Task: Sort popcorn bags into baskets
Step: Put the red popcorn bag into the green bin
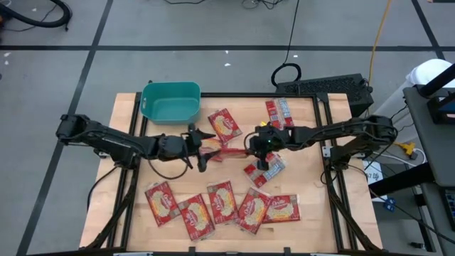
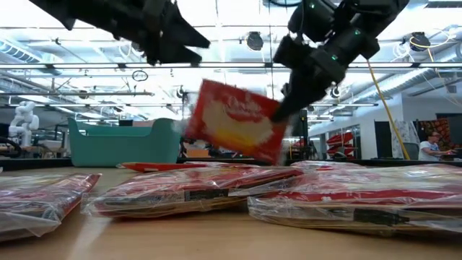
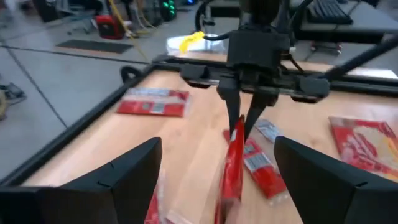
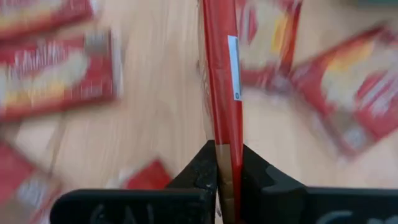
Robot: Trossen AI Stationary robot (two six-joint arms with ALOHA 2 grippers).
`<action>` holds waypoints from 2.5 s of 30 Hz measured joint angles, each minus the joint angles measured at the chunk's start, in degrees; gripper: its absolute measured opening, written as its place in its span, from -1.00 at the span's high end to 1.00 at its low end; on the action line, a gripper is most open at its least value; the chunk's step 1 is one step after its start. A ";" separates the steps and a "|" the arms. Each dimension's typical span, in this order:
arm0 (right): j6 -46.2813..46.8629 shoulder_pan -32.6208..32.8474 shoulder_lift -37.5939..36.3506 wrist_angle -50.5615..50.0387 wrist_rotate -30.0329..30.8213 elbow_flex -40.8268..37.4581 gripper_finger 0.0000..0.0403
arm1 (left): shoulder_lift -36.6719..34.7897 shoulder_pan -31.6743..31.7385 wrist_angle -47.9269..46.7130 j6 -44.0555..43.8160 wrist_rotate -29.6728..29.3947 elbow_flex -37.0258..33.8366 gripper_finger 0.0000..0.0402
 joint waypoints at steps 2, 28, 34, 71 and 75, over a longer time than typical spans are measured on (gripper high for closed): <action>0.63 0.00 0.27 -0.79 0.03 0.00 0.93 | 1.85 0.51 -0.34 -0.22 1.29 0.04 -0.51; -1.65 -2.56 0.18 1.21 0.22 0.02 0.92 | 14.39 6.49 5.64 3.24 13.19 0.06 0.35; -1.56 -2.51 0.18 1.31 0.11 0.02 0.92 | 14.23 6.80 4.80 4.15 14.12 0.06 0.88; 5.64 -0.05 -2.31 35.24 13.38 -17.34 0.20 | -37.06 30.98 -47.13 -3.85 -3.64 -0.18 0.93; 7.78 0.65 -2.31 35.64 13.46 -17.84 0.20 | -34.23 32.45 -44.47 -5.07 -4.27 -2.60 0.92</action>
